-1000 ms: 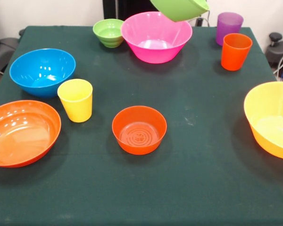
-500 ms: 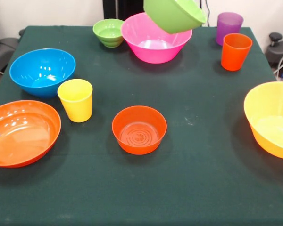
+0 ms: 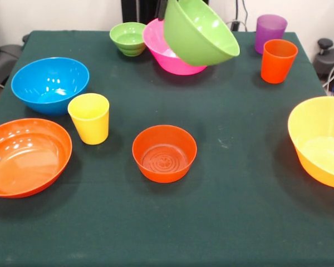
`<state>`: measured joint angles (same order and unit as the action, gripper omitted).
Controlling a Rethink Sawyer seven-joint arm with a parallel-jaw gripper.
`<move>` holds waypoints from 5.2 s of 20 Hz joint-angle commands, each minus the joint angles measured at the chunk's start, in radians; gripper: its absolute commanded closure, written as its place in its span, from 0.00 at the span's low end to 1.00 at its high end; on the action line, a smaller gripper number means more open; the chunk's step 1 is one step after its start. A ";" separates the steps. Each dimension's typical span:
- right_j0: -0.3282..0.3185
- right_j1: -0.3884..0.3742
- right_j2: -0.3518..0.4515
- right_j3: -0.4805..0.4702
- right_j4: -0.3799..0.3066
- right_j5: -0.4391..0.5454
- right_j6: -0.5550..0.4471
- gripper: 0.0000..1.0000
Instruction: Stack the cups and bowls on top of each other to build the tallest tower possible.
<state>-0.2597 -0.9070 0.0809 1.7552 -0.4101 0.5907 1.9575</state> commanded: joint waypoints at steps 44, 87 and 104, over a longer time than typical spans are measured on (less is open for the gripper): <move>0.042 0.408 0.073 -0.770 0.109 0.396 -0.002 1.00; -0.037 0.364 0.102 -0.548 0.178 0.226 -0.043 1.00; -0.035 0.378 0.103 -0.519 0.176 0.166 -0.013 1.00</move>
<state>-0.3052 -0.5250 0.0950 1.1473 -0.2395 0.8189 1.9575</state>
